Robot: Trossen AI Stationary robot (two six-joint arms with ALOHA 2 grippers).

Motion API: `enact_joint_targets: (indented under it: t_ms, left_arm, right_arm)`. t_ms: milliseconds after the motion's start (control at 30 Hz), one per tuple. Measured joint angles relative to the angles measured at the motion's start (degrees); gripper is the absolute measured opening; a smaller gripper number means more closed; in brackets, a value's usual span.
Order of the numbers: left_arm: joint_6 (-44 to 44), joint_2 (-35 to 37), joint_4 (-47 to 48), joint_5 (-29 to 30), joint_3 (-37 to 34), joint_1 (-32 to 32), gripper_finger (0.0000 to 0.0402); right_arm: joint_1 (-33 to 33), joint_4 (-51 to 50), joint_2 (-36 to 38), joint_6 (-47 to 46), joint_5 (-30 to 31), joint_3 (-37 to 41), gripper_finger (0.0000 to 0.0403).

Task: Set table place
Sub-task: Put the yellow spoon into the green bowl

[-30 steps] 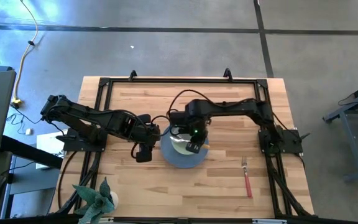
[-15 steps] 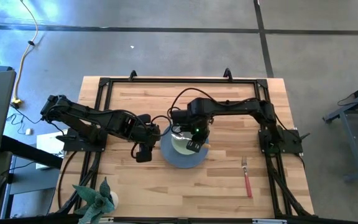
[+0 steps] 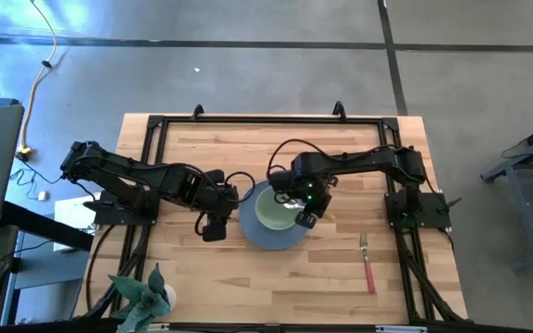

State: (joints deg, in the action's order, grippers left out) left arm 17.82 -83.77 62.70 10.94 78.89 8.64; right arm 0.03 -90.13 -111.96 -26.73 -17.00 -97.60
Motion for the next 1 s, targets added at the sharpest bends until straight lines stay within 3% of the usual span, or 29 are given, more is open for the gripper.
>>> enact_joint_targets:
  t_ms: [300,467,833,1000]
  left_arm:
    - [0.3,0.0,-1.5,0.0,0.0,0.0,0.0202]
    - [0.3,0.0,-2.1,0.0,0.0,0.0,0.0202]
    - [0.2,0.0,-2.1,0.0,0.0,0.0,0.0202]
    - [-0.5,0.0,-2.1,0.0,0.0,0.0,0.0202]
  right_arm:
    - [-1.5,0.2,-0.1,-0.5,-0.1,0.1,0.0010]
    - [-2.4,0.1,-0.2,-1.2,-3.2,-0.1,0.0010]
    - [-1.0,0.2,-0.5,-5.5,-4.3,-9.5,0.0010]
    - [-0.7,0.1,-1.3,-5.8,-7.3,-9.9,0.0010]
